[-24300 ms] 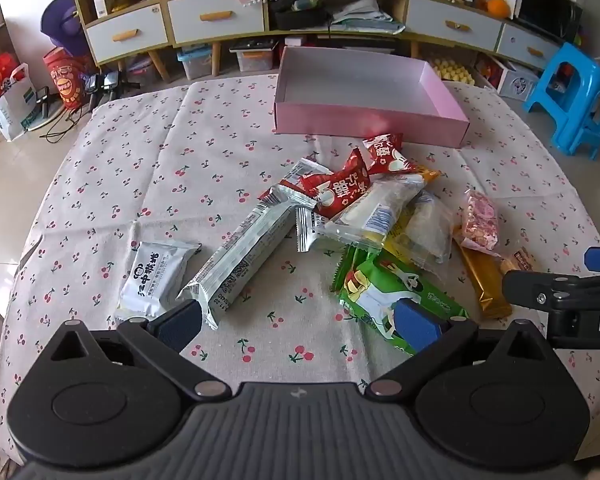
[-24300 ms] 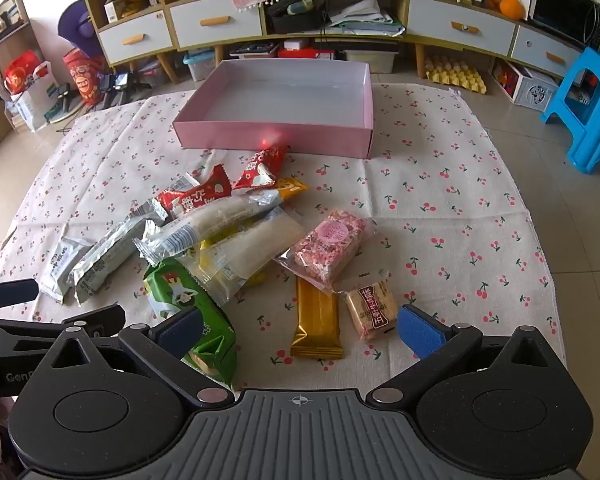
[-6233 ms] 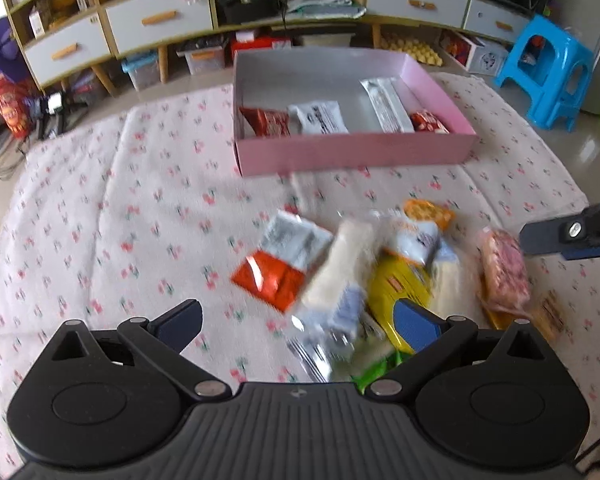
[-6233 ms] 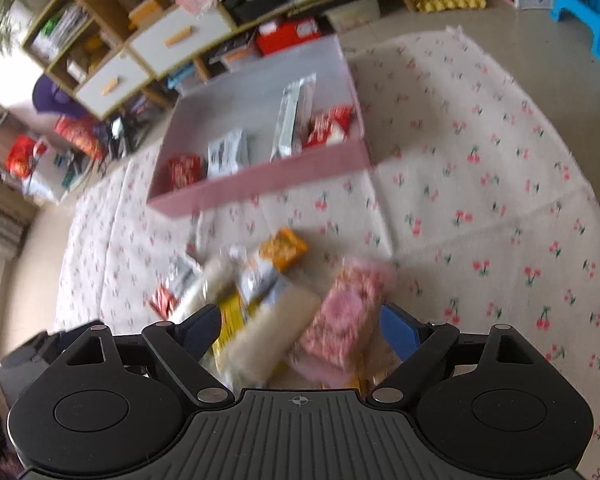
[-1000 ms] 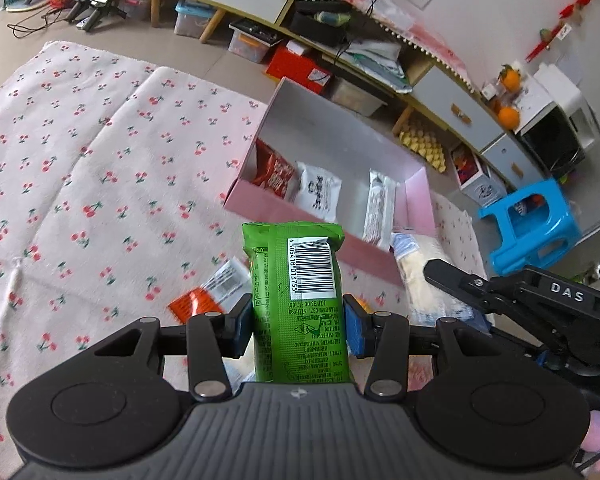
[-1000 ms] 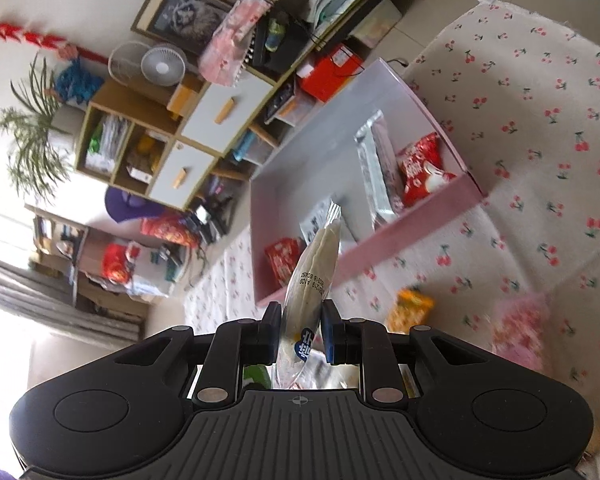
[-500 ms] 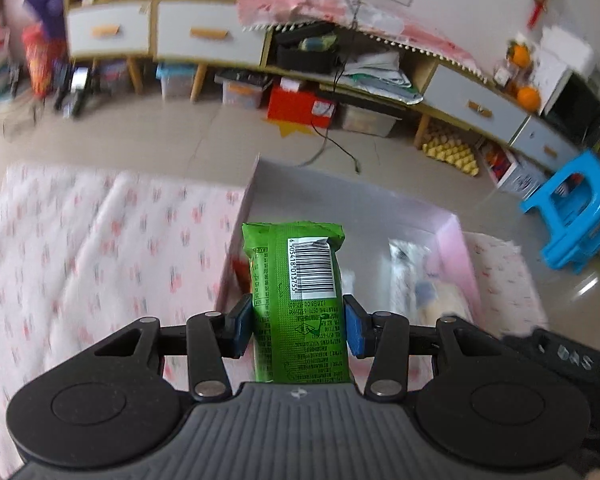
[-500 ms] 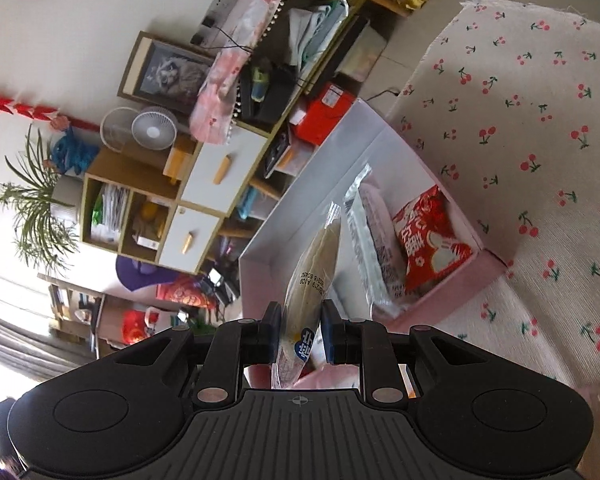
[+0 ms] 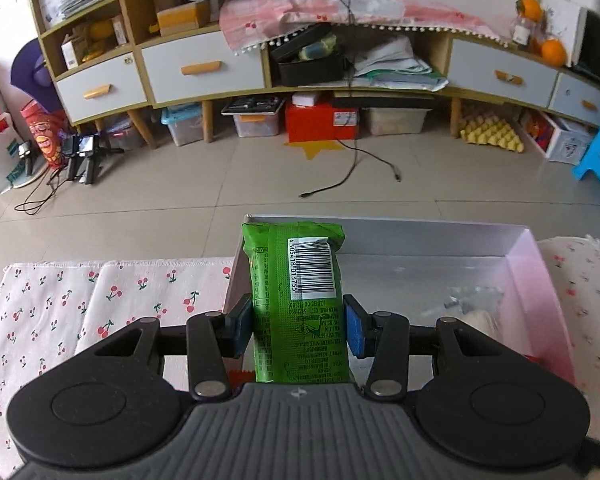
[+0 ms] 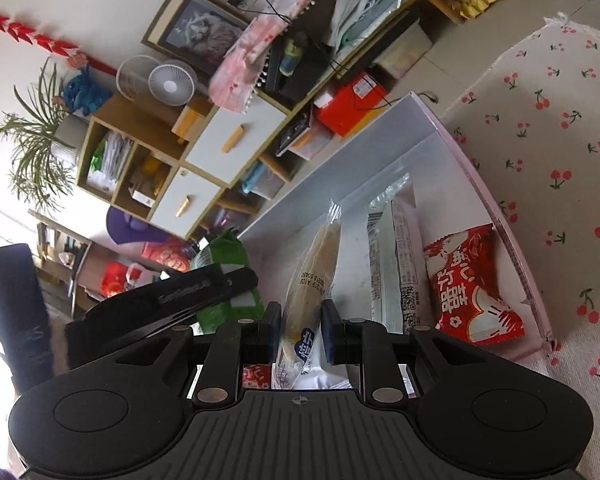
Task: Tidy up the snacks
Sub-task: 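Carry the green packet and white bread packet into the pink box and open both tools, then move both open tools back over the remaining snack pile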
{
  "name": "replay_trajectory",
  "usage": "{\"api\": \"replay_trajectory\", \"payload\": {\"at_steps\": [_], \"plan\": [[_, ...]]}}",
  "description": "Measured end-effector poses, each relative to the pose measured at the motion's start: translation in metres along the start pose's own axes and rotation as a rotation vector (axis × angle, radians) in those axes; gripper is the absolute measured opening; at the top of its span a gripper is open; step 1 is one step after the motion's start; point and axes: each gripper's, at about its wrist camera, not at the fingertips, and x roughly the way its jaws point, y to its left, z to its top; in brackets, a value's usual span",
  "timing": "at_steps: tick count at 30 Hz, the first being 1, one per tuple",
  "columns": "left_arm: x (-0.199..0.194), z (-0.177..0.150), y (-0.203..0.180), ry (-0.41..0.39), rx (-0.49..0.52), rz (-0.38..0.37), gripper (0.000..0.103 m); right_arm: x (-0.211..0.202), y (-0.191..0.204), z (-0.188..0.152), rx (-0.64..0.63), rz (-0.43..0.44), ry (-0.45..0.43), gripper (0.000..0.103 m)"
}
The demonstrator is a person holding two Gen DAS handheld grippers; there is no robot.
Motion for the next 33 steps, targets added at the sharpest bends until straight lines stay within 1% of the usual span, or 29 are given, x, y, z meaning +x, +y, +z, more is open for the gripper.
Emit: {"api": "replay_trajectory", "payload": {"at_steps": [4, 9, 13, 14, 15, 16, 18, 20, 21, 22, 23, 28, 31, 33], "plan": [[0.002, 0.001, 0.001, -0.022, -0.011, 0.009, 0.042, 0.001, 0.003, -0.001, -0.052, -0.045, 0.000, 0.021], [0.005, 0.004, 0.002, -0.039, -0.021, 0.026, 0.042, -0.001, -0.005, 0.000, -0.033, -0.059, 0.006, 0.021], [0.008, 0.005, 0.000, -0.040, -0.009, 0.031, 0.043, -0.001, -0.007, -0.001, -0.034, -0.071, 0.015, 0.021], [0.009, 0.005, 0.000, -0.043, -0.007, 0.035, 0.045, -0.001, -0.006, -0.001, -0.035, -0.072, 0.015, 0.024], [0.008, 0.005, -0.001, -0.049, -0.006, 0.042, 0.046, -0.002, -0.005, -0.001, -0.035, -0.073, 0.014, 0.024], [0.007, 0.005, -0.001, -0.058, -0.002, 0.043, 0.046, -0.004, -0.005, -0.001, -0.029, -0.077, 0.011, 0.025], [0.006, 0.005, -0.002, -0.066, 0.002, 0.056, 0.058, -0.004, -0.004, 0.002, -0.004, -0.071, 0.026, 0.032], [0.002, 0.006, -0.002, -0.073, 0.007, 0.055, 0.059, -0.007, -0.003, 0.003, -0.001, -0.063, 0.031, 0.040], [0.000, 0.006, -0.002, -0.075, 0.009, 0.053, 0.060, -0.008, -0.002, 0.003, -0.004, -0.065, 0.030, 0.042], [-0.001, 0.006, -0.002, -0.076, 0.009, 0.053, 0.060, -0.011, 0.000, 0.003, -0.010, -0.070, 0.025, 0.048], [-0.003, 0.006, -0.002, -0.077, 0.010, 0.053, 0.062, -0.012, 0.001, 0.004, -0.012, -0.077, 0.022, 0.051], [-0.011, 0.000, -0.001, -0.065, 0.022, 0.047, 0.064, -0.022, 0.008, 0.002, -0.014, -0.073, 0.018, 0.053], [-0.018, -0.003, 0.003, -0.055, 0.018, 0.046, 0.065, -0.032, 0.015, -0.003, -0.041, -0.098, 0.014, 0.059], [-0.025, -0.005, 0.007, -0.054, -0.004, 0.038, 0.069, -0.038, 0.020, -0.006, -0.055, -0.113, 0.030, 0.059]]}}
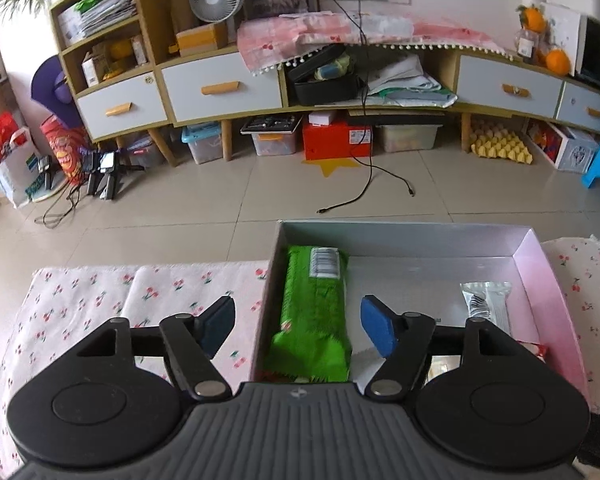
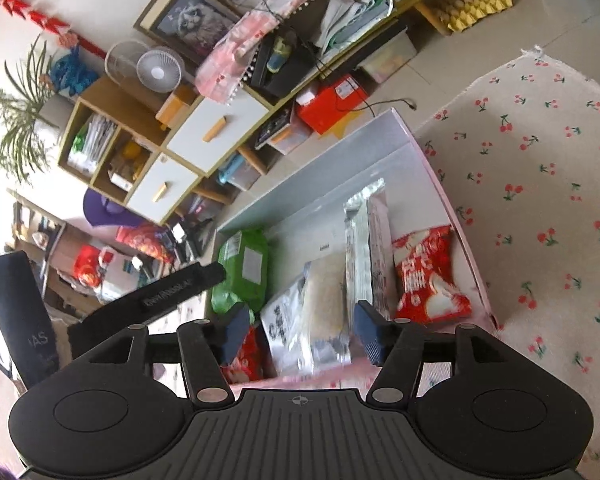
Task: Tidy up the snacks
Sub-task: 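Move both open tools back over the remaining snack pile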
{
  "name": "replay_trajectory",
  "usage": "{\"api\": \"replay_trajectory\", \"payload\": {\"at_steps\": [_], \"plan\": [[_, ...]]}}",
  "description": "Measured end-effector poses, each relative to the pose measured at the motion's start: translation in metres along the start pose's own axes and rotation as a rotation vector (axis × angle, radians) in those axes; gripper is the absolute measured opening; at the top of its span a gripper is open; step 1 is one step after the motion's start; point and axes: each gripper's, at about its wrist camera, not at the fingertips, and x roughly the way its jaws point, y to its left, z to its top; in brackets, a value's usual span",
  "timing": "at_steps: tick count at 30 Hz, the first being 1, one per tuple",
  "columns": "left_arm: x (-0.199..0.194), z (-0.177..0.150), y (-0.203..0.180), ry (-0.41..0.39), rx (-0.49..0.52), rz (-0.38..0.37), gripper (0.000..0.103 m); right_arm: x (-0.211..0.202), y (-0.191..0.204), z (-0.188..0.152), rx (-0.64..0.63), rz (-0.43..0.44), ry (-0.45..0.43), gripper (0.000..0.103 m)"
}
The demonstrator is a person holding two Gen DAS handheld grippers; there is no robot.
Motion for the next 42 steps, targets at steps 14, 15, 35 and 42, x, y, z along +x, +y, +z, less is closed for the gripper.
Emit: {"api": "replay_trajectory", "payload": {"at_steps": [14, 15, 35, 42], "plan": [[-0.049, -0.031, 0.038, 0.044, -0.064, -0.041, 0.086, -0.060, 0.034, -0.025, -0.096, -0.084, -0.023, 0.076], [-0.052, -0.032, 0.039, 0.046, -0.063, -0.043, 0.087, -0.064, 0.035, -0.028, -0.102, -0.092, -0.024, 0.078], [-0.085, -0.103, 0.047, 0.064, -0.016, -0.108, 0.101, -0.092, 0.023, -0.077, -0.185, -0.222, 0.025, 0.087], [-0.088, -0.126, 0.047, 0.076, -0.019, -0.188, 0.102, -0.090, 0.006, -0.091, -0.160, -0.269, 0.067, 0.087]]}}
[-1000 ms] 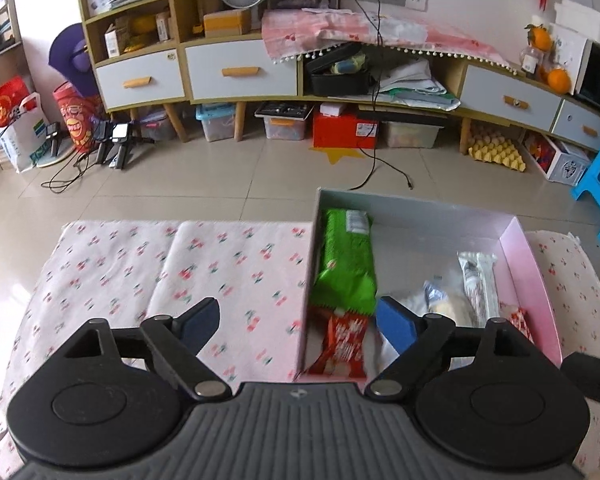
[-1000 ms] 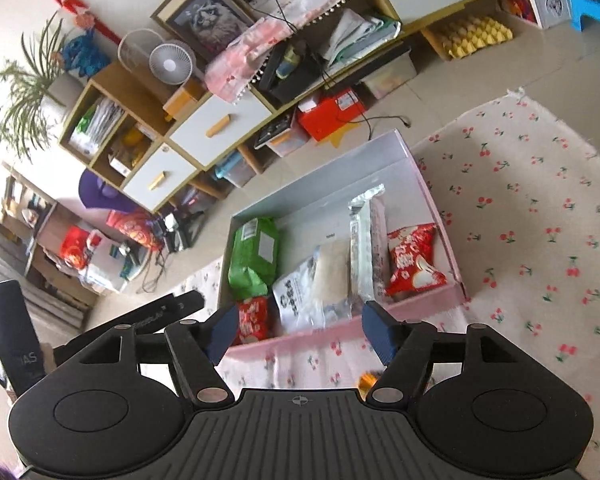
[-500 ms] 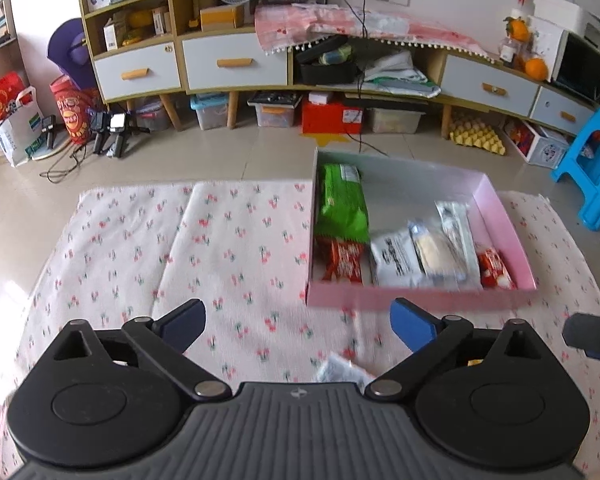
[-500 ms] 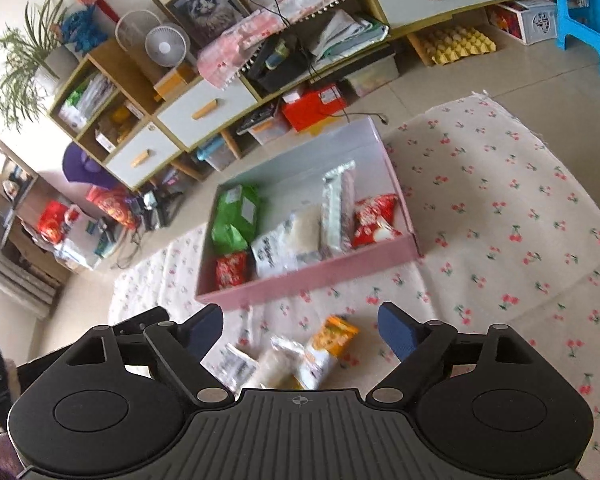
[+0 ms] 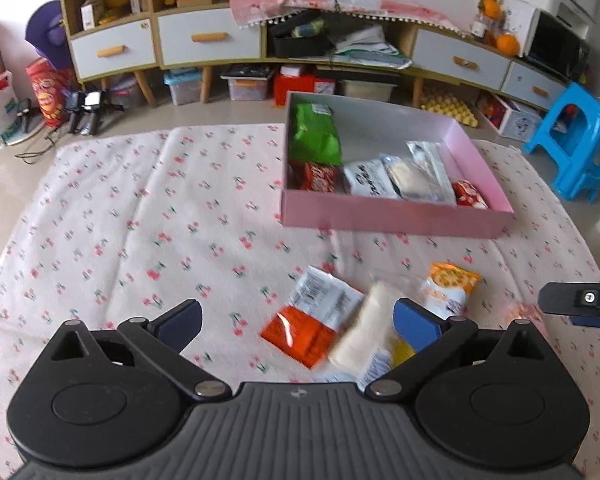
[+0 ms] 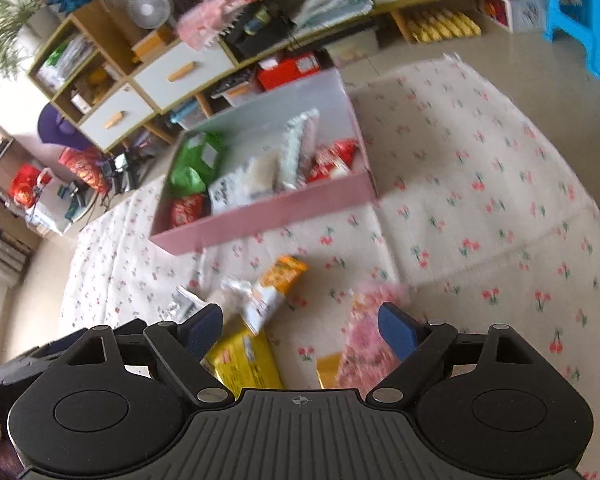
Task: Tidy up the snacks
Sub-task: 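Move both open tools back over the remaining snack pile, then grasp a white bread packet with the left tool while the right tool grasps the pink-white packet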
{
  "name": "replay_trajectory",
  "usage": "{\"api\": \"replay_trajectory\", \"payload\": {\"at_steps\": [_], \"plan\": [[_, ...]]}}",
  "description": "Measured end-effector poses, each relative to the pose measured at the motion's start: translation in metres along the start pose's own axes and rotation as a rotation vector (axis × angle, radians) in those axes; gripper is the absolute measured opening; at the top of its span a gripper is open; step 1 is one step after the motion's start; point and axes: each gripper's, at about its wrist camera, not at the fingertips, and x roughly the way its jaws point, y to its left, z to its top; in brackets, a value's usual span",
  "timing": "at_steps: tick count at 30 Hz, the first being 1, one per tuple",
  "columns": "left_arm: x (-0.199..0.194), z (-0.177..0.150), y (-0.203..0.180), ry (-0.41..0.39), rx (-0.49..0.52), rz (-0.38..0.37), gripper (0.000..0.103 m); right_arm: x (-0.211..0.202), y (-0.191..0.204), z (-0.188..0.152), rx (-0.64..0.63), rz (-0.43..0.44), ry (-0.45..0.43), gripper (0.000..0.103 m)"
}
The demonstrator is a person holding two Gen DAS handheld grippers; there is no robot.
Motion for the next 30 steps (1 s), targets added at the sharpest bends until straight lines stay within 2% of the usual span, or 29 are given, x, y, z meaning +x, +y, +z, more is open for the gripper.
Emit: {"api": "replay_trajectory", "payload": {"at_steps": [2, 7, 13, 19, 27, 30], "plan": [[-0.001, -0.005, -0.001, -0.007, 0.001, -0.022, 0.102, 0.000, -0.006, -0.002, 0.053, -0.033, 0.017, 0.087], [-0.002, -0.010, -0.006, -0.002, 0.032, -0.060, 0.102, 0.002, -0.018, -0.008, 0.133, -0.038, 0.073, 0.087], [0.008, -0.017, -0.009, 0.021, 0.077, -0.072, 0.101, 0.008, -0.012, -0.015, 0.078, -0.102, 0.095, 0.087], [0.016, -0.024, -0.015, 0.055, 0.119, -0.120, 0.090, 0.015, -0.013, -0.019, 0.077, -0.115, 0.124, 0.087], [0.022, -0.027, -0.023, 0.087, 0.157, -0.150, 0.062, 0.020, -0.016, -0.020, 0.078, -0.141, 0.133, 0.087], [0.024, -0.027, -0.025, 0.098, 0.159, -0.149, 0.055, 0.021, -0.015, -0.020, 0.071, -0.145, 0.132, 0.087]]}}
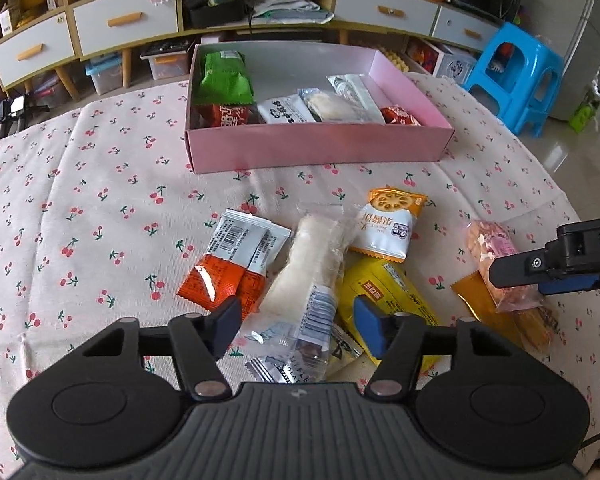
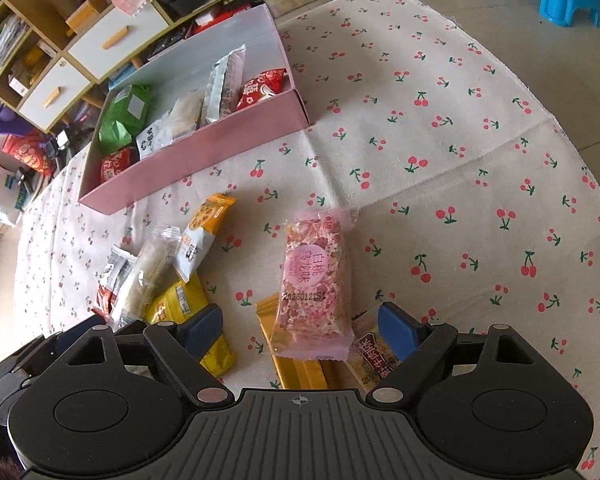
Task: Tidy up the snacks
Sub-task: 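Grasp a white bread packet with the left tool while the right tool grasps the pink-white packet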
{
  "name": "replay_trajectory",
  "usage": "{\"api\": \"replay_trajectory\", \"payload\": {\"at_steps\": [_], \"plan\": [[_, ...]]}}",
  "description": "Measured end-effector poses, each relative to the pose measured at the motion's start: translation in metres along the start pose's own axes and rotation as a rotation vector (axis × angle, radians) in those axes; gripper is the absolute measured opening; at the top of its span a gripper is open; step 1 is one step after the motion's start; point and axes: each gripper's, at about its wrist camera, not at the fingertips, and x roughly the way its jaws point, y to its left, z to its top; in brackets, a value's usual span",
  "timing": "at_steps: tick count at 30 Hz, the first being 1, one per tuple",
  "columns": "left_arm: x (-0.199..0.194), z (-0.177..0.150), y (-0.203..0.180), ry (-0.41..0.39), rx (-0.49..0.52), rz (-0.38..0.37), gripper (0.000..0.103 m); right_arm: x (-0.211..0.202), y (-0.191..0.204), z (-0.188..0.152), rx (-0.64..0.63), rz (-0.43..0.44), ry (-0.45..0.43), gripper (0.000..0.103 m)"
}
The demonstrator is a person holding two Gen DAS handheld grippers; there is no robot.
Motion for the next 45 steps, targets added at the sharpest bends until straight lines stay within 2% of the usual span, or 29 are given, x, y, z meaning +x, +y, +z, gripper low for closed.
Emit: {"api": "replay_trajectory", "payload": {"at_steps": [8, 17, 32, 37, 45], "plan": [[0.004, 0.001, -0.001, 0.015, 0.002, 0.005, 0.042, 0.005, 0.000, 0.003, -0.017, -0.035, -0.009, 0.087], [0.004, 0.003, -0.004, 0.019, 0.001, 0.013, 0.037, 0.011, -0.008, 0.005, -0.001, -0.067, -0.020, 0.087], [0.013, 0.009, -0.006, 0.000, 0.008, 0.003, 0.041, 0.016, -0.006, 0.007, -0.015, -0.097, -0.039, 0.084], [0.018, 0.013, -0.009, -0.013, -0.001, 0.008, 0.041, 0.017, -0.004, 0.007, -0.040, -0.110, -0.048, 0.077], [0.023, 0.018, -0.008, -0.033, -0.022, 0.017, 0.042, 0.019, -0.002, 0.009, -0.057, -0.106, -0.056, 0.059]]}}
